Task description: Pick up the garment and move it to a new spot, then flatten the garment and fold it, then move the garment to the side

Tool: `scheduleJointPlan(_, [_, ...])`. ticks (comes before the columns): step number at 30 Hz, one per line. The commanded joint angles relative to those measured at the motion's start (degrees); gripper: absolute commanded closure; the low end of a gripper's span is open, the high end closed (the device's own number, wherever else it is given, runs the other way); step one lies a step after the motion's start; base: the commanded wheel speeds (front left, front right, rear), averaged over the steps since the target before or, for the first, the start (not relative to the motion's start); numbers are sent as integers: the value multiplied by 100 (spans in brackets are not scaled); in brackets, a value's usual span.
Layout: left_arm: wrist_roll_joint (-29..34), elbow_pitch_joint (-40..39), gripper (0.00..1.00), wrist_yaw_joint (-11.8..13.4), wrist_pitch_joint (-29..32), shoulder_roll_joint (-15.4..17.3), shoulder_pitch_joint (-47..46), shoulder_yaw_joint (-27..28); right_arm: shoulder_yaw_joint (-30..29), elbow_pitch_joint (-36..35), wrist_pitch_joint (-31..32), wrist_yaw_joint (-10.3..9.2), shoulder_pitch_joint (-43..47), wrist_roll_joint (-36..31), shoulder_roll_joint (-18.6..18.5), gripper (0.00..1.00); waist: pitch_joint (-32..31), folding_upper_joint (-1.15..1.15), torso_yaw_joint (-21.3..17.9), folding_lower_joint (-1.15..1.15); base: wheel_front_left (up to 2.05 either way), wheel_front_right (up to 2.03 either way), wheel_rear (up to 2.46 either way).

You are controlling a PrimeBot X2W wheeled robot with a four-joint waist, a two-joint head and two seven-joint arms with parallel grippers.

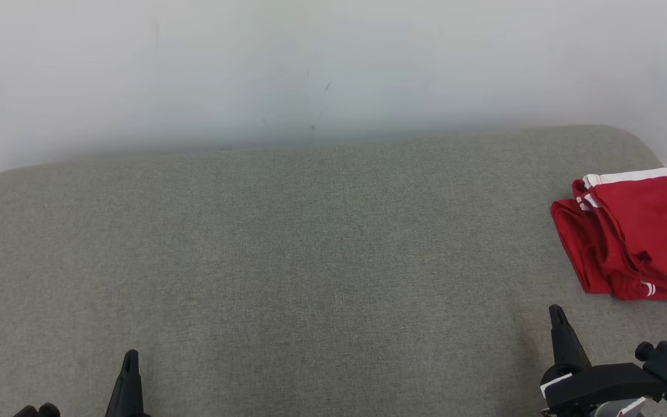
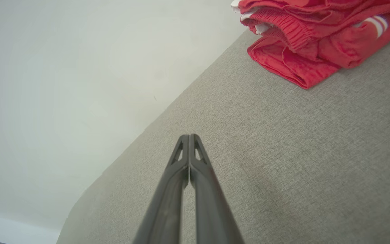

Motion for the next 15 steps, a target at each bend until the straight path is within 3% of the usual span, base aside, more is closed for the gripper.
scheduleJointPlan(1, [-195, -45, 100, -39, 47, 29, -143, 28, -54, -111, 39, -6, -48, 191, 10, 100, 0, 0, 3, 0, 0, 0, 0])
scheduleJointPlan(15, [-1165, 2, 100, -95, 311, 35, -269, 72, -226, -247, 300, -7, -26, 1110, 83, 100, -3, 0, 31, 0, 0, 0, 0])
